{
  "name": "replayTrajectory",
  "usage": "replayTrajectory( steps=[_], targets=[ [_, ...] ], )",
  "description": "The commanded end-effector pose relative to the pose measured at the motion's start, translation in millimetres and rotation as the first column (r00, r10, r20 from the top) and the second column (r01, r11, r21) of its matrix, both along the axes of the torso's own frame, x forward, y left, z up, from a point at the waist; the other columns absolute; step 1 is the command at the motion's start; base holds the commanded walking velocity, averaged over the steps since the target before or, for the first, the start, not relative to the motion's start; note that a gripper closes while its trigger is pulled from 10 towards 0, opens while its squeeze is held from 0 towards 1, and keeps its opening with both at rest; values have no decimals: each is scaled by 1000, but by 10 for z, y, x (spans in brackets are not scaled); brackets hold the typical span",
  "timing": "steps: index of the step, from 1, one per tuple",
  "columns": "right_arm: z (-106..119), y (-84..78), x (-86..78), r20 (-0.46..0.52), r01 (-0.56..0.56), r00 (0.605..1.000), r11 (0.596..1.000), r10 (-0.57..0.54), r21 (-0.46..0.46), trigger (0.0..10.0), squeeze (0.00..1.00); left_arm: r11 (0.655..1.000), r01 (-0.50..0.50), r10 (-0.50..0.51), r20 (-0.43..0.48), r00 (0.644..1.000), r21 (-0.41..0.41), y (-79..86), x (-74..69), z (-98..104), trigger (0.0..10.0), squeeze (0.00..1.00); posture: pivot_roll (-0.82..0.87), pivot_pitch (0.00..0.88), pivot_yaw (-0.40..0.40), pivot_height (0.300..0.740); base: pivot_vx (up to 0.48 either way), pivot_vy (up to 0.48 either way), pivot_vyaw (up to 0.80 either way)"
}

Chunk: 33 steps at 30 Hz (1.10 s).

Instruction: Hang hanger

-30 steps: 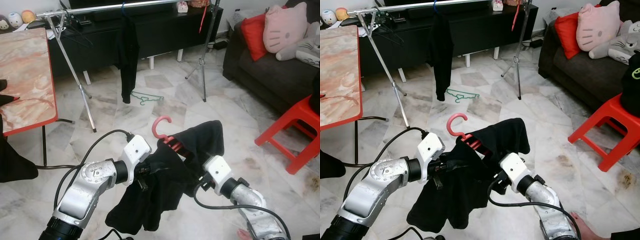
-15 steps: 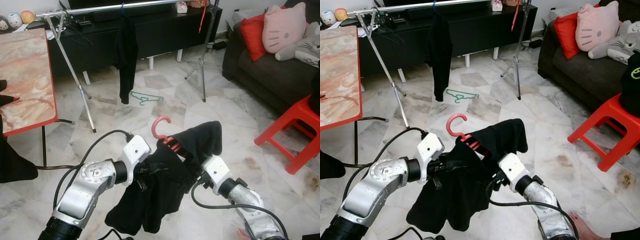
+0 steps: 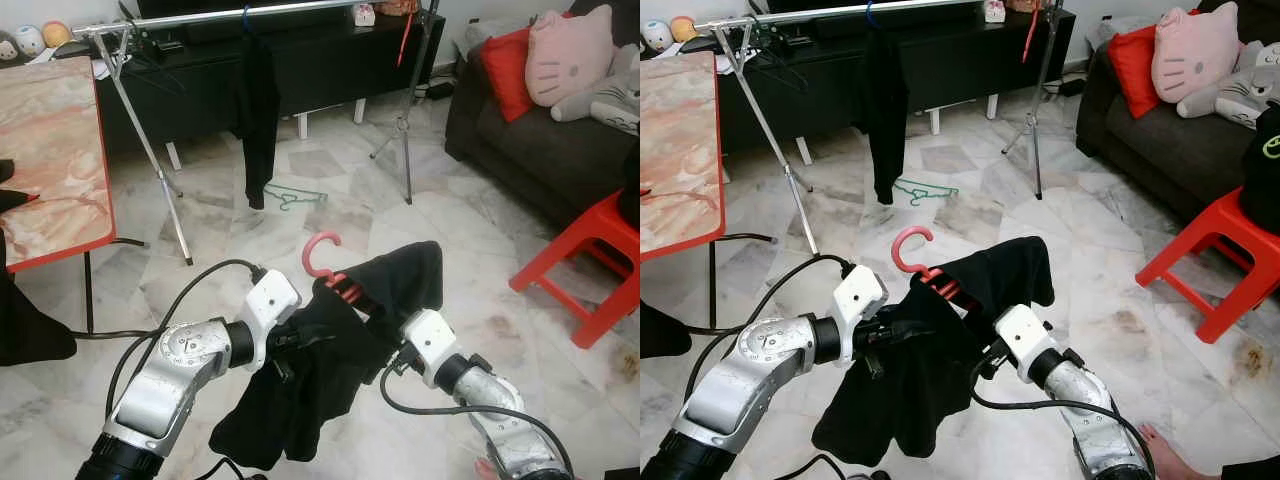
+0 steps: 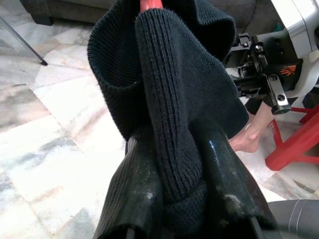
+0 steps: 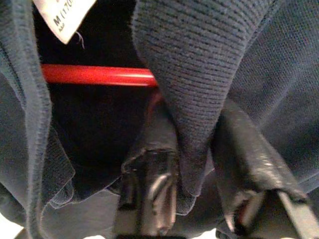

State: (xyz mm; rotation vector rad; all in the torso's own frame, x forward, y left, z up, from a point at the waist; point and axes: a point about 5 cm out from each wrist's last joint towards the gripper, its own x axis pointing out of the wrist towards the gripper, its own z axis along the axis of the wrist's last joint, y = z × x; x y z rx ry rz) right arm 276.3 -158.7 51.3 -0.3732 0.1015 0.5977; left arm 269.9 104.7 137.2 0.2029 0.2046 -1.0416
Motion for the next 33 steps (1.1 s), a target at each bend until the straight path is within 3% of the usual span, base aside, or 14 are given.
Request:
replayTrajectory(
  steps=[1, 21, 28, 31, 33],
  targets=[
    [-17, -8, -5, -2, 0, 1000, 1000, 0, -4, 0, 0, 999, 20, -18, 39, 999, -40, -21, 4, 129, 10000, 0, -33, 94, -43, 740, 0, 0, 0],
    [-16, -10, 19, 1, 3, 1000, 1000, -3, -21, 0, 0, 1000, -19, 19, 31, 999, 14, 72, 13, 38, 10000, 0, -32, 95, -43, 740, 0, 0, 0],
    [13, -14, 45, 15, 6, 1000, 1000, -6, -27, 0, 0, 985, -61, 57, 30, 998, 159, 230, 40, -120, 10000, 0, -32, 83, -39, 740, 0, 0, 0],
    [19, -31, 55, 15, 6, 1000, 999, -6, -34, 0, 0, 967, -94, 86, 44, 995, 235, 337, 59, -208, 10000, 0, -34, 78, -41, 740, 0, 0, 0],
    [13, -34, 61, 12, 4, 1000, 999, -4, -38, 0, 0, 944, -49, 43, 27, 999, 325, 428, 2, -302, 10000, 0, -34, 78, -41, 740, 0, 0, 0]
  ],
)
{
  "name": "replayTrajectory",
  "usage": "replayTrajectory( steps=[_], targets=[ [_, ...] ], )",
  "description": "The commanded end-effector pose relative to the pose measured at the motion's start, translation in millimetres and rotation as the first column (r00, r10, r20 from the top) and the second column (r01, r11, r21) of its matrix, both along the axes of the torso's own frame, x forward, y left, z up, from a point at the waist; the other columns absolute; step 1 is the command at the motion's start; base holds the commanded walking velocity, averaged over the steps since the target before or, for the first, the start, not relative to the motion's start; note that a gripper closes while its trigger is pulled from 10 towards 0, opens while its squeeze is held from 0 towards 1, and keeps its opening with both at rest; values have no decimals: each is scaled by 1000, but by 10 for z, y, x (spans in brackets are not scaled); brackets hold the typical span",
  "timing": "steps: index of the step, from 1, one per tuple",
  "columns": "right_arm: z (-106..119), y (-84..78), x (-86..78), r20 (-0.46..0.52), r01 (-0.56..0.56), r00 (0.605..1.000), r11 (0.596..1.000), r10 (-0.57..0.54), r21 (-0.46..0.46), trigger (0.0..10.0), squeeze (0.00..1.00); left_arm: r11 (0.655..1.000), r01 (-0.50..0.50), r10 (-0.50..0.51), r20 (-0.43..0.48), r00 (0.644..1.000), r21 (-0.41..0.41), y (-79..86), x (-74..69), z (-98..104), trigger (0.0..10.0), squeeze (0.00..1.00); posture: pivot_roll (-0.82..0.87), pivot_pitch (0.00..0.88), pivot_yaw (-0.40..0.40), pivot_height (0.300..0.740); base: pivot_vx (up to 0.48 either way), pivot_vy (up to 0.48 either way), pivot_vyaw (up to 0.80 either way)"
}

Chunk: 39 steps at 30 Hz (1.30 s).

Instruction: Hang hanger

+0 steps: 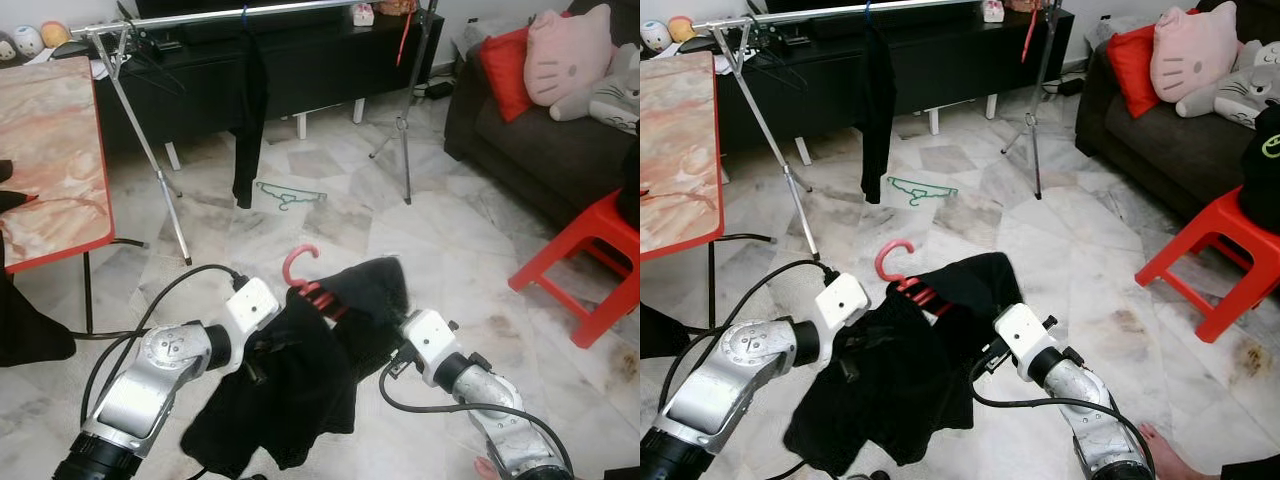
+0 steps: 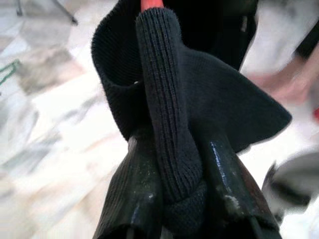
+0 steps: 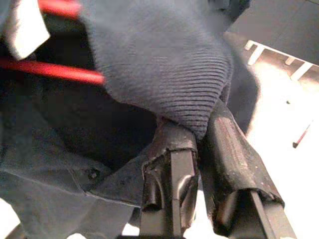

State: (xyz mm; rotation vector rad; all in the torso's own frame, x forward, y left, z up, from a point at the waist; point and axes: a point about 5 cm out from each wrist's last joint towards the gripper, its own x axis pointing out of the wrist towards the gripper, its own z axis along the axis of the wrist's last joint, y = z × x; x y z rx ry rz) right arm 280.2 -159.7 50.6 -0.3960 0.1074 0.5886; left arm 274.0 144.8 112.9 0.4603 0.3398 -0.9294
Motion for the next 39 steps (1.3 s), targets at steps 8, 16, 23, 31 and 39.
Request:
replayTrajectory(
  steps=[8, 16, 23, 31, 39],
  targets=[
    [14, -81, 26, -4, -17, 1000, 999, 17, -50, 0, 0, 985, 130, -128, -31, 991, 111, 346, -150, -45, 10000, 0, -33, 75, -48, 740, 0, 0, 0],
    [-46, -130, 7, -46, -44, 998, 993, 40, -106, 0, 0, 955, 257, -244, -105, 964, 146, 663, -261, 56, 10000, 0, -27, 88, -54, 740, 0, 0, 0],
    [-73, -146, -6, -64, -72, 996, 989, 64, -127, 0, 0, 927, 331, -310, -137, 941, 176, 779, -283, 126, 10000, 0, -18, 97, -60, 740, 0, 0, 0],
    [-116, -197, -20, -93, -92, 993, 981, 76, -173, 0, 0, 910, 367, -351, -109, 930, 195, 883, -215, 248, 10000, 0, -17, 100, -63, 740, 0, 0, 0],
    [-167, -222, -30, -110, -85, 992, 973, 62, -213, 0, 0, 883, 150, -180, 25, 983, 445, 1106, 102, 259, 10000, 0, -17, 101, -62, 740, 0, 0, 0]
  ],
)
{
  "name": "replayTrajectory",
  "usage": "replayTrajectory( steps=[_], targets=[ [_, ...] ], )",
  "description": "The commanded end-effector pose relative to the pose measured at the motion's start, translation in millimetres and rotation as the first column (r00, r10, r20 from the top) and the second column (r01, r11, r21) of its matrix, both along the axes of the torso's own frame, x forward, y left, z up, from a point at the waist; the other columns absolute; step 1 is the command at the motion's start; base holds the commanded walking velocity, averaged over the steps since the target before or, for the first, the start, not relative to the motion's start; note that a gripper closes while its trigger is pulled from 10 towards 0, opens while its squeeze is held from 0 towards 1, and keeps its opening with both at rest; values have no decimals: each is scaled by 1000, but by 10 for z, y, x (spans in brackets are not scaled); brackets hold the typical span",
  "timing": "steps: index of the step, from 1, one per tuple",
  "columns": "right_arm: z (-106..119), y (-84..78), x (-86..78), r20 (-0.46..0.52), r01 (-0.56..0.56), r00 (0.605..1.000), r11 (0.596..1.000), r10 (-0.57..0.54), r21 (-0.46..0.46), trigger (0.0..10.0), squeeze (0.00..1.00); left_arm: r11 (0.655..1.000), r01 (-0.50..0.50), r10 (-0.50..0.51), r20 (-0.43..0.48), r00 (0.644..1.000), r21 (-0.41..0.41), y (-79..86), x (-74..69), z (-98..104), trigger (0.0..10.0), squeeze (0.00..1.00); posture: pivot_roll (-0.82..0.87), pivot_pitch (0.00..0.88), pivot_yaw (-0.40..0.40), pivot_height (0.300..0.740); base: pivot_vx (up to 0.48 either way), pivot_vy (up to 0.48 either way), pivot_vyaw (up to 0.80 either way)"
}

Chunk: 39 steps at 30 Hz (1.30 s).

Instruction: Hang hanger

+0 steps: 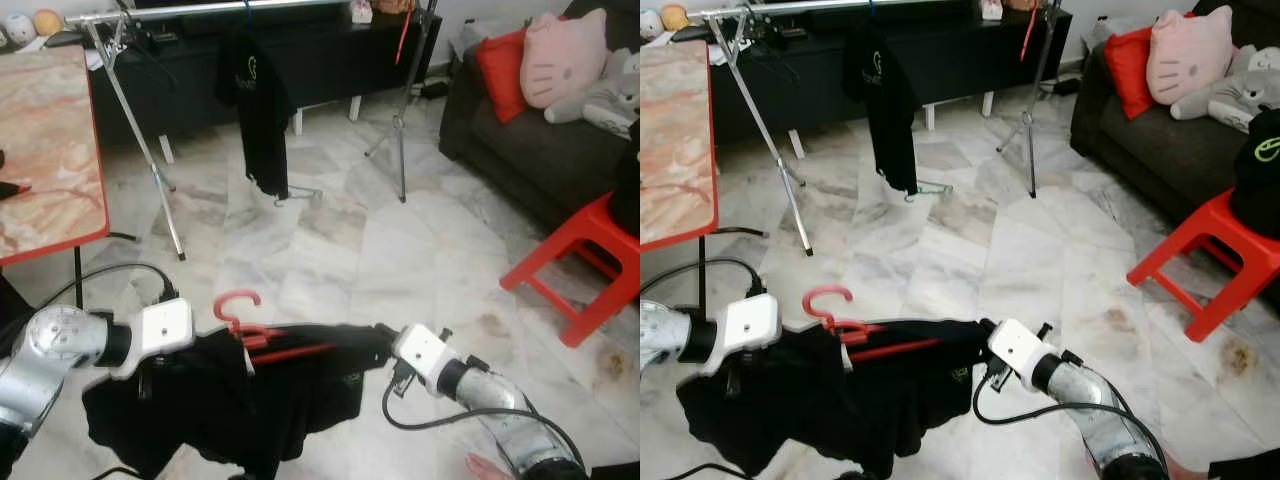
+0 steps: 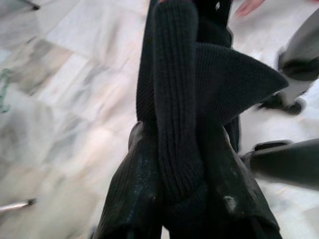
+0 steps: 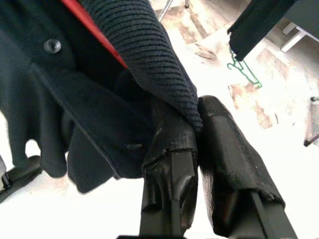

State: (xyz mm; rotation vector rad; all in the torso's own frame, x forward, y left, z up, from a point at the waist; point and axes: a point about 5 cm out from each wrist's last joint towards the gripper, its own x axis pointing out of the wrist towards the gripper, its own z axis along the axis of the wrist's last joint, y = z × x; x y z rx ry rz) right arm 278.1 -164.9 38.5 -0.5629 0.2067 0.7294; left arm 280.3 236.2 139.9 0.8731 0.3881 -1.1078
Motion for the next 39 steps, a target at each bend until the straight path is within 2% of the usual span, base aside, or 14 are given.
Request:
replayTrajectory(
  steps=[1, 5, 9, 11, 12, 15, 21, 26, 33, 39],
  targets=[
    [-53, -168, -8, -23, 61, 998, 997, -62, -46, 0, 0, 980, -137, 130, 63, 990, 144, 223, 88, -36, 10000, 0, -17, 101, -62, 740, 0, 0, 0],
    [-60, -156, -2, -24, 59, 998, 997, -60, -52, 0, 0, 964, -182, 165, 100, 981, 192, 240, 141, -80, 10000, 0, -18, 102, -62, 740, 0, 0, 0],
    [-63, -152, 6, -23, 56, 998, 996, -58, -64, 0, 0, 969, -61, 43, 77, 996, 241, 212, 83, -122, 10000, 0, -15, 103, -62, 740, 0, 0, 0],
    [-73, -156, 2, -25, 48, 998, 996, -50, -79, 0, 0, 990, -9, 1, 55, 999, 139, 151, 45, -79, 10000, 0, -14, 102, -61, 740, 0, 0, 0],
    [-84, -157, -5, -27, 46, 998, 995, -48, -84, 0, 0, 1000, 22, -23, 26, 999, 21, 102, 16, -17, 10000, 0, -14, 102, -61, 740, 0, 0, 0],
    [-99, -159, -10, -31, 48, 998, 995, -51, -86, 0, 0, 998, 61, -61, -12, 998, -19, 93, -28, 19, 10000, 0, -14, 102, -61, 740, 0, 0, 0],
    [-116, -173, -24, -38, 51, 998, 995, -54, -91, 0, 0, 992, 125, -125, -58, 990, -7, 91, -100, 47, 10000, 0, -12, 97, -63, 740, 0, 0, 0],
    [-151, -207, -35, -50, 50, 997, 992, -56, -112, 0, 0, 970, 242, -238, -168, 957, 7, 72, -238, 47, 10000, 0, -11, 92, -66, 740, 0, 0, 0],
    [-248, -274, -102, -86, 56, 994, 988, -69, -144, 0, 0, 956, 285, -293, -163, 942, -70, -33, -266, 139, 10000, 0, -13, 88, -67, 740, 0, 0, 0],
    [-376, -340, -203, -130, 69, 987, 982, -93, -175, 0, 0, 932, 354, -363, -176, 915, -83, -138, -319, 185, 10000, 0, -11, 85, -67, 740, 0, 0, 0]
  ],
)
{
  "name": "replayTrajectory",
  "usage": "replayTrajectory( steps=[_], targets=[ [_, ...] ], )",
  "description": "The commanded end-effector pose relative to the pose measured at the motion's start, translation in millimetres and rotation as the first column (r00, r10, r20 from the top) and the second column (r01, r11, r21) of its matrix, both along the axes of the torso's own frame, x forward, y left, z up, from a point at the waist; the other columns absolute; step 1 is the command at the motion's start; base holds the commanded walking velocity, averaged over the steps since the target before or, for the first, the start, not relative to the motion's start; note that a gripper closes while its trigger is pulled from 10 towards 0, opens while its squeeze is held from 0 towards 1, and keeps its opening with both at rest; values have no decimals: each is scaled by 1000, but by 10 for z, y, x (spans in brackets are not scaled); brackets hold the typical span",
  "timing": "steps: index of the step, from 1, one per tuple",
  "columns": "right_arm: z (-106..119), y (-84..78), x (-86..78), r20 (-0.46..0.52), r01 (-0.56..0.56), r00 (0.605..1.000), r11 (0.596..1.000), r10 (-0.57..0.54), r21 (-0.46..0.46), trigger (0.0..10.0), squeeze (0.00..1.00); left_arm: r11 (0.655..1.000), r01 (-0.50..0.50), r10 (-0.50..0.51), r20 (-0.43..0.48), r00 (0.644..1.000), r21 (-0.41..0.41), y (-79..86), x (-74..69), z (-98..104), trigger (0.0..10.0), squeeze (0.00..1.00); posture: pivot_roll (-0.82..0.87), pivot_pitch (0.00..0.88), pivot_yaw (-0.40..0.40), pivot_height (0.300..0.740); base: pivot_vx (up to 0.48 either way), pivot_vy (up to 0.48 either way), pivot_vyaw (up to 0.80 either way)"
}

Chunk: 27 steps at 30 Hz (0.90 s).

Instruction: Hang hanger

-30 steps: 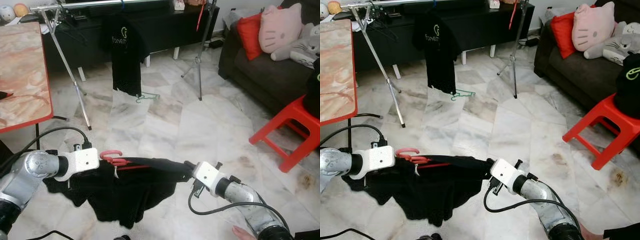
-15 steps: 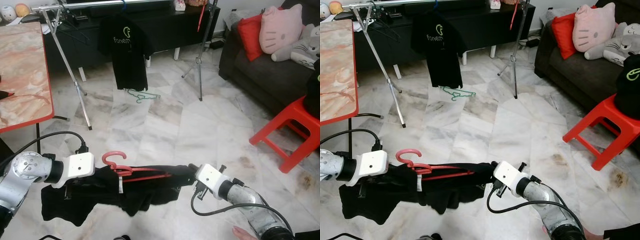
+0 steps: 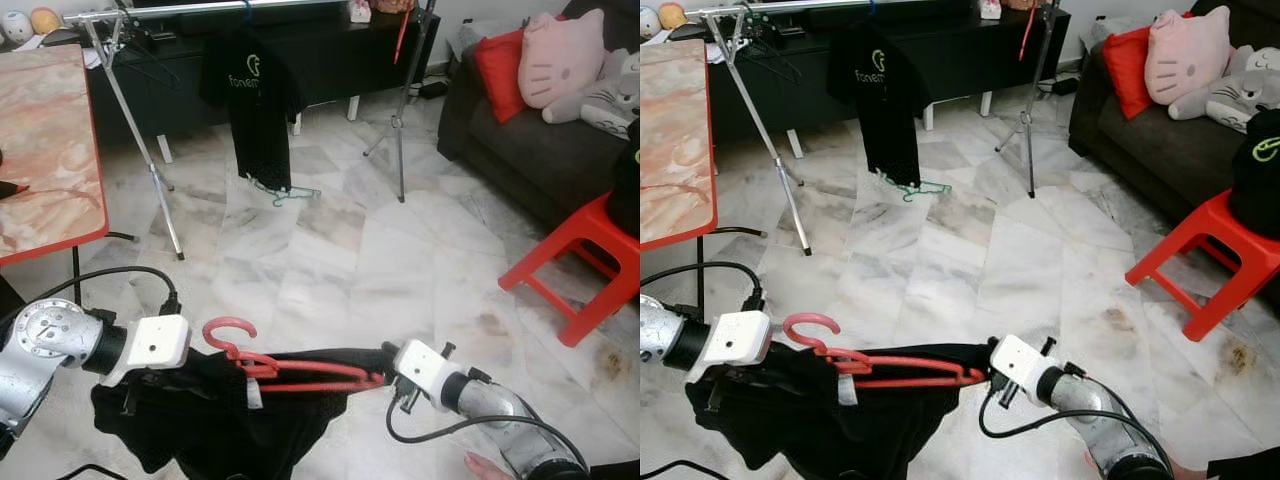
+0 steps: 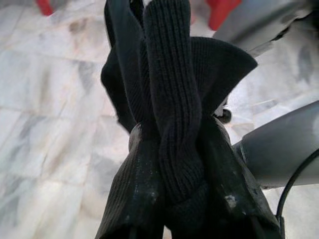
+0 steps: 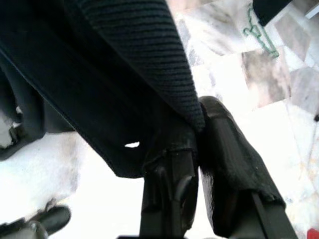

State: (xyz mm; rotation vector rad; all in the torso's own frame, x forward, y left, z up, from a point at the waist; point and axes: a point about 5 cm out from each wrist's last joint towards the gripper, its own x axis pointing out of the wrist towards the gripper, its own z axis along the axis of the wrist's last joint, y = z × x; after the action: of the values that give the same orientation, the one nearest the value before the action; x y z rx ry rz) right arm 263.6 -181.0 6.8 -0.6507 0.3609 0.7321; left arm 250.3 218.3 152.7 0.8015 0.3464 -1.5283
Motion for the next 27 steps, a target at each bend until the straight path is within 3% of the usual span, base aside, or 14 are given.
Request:
replayTrajectory(
  steps=[1, 9, 15, 23, 27],
  targets=[
    [-87, -177, -78, -37, 70, 997, 997, -72, -36, 0, 0, 999, 20, -20, 0, 1000, 47, 33, -19, 23, 10000, 0, -9, 80, -66, 740, 0, 0, 0],
    [-125, -158, -112, -41, 66, 997, 997, -68, -39, 0, 0, 998, -11, 11, 9, 1000, 55, -12, -6, -97, 10000, 0, -12, 81, -64, 740, 0, 0, 0],
    [-183, -241, -165, -47, 91, 994, 993, -95, -77, 0, 0, 990, -96, 93, 33, 995, 105, 87, 23, -171, 10000, 0, -10, 83, -63, 740, 0, 0, 0],
    [-234, -232, -205, -53, 126, 990, 991, -129, -51, 0, 0, 975, -209, 208, -19, 978, -74, 137, 58, -146, 10000, 0, -13, 85, -66, 740, 0, 0, 0],
    [-247, -234, -224, -49, 144, 988, 989, -145, -31, 0, 0, 964, -245, 244, -23, 969, -103, 190, 87, -130, 10000, 0, -14, 87, -66, 740, 0, 0, 0]
  ],
)
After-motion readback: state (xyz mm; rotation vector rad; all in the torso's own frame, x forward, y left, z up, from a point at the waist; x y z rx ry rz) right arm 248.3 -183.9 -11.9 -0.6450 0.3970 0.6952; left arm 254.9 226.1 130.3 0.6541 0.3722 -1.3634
